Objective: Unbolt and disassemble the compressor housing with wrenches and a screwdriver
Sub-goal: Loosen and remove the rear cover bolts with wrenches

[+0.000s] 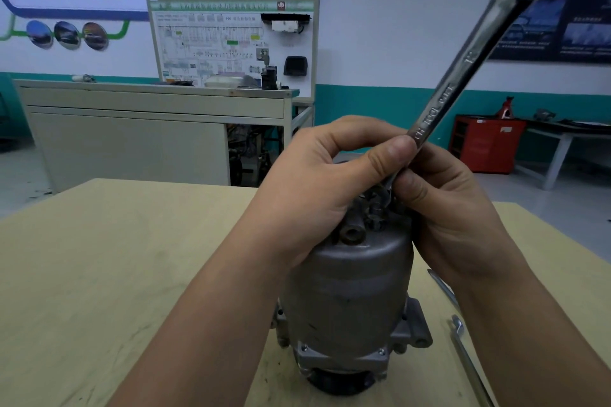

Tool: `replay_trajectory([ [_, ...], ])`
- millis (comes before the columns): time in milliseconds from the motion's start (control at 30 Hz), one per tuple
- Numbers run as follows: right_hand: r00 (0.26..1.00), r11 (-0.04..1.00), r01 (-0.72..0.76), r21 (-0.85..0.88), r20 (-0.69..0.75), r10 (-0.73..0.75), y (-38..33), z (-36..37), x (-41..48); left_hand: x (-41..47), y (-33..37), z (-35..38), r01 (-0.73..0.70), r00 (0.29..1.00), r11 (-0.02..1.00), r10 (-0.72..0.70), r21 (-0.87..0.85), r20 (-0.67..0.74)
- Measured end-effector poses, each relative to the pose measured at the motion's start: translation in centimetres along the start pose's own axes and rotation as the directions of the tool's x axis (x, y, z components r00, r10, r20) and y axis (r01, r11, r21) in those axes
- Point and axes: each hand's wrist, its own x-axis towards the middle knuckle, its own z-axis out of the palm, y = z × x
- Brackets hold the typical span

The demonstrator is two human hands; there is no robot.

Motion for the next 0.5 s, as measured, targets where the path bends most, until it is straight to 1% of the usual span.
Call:
replay_trajectory([
  [500, 1.0, 1.0, 0.01, -0.025, 0.023, -0.01, 0.05, -0.3, -0.04, -0.04, 0.09, 0.01, -0.001, 1.0, 1.0, 0.001, 0.019, 0.023],
])
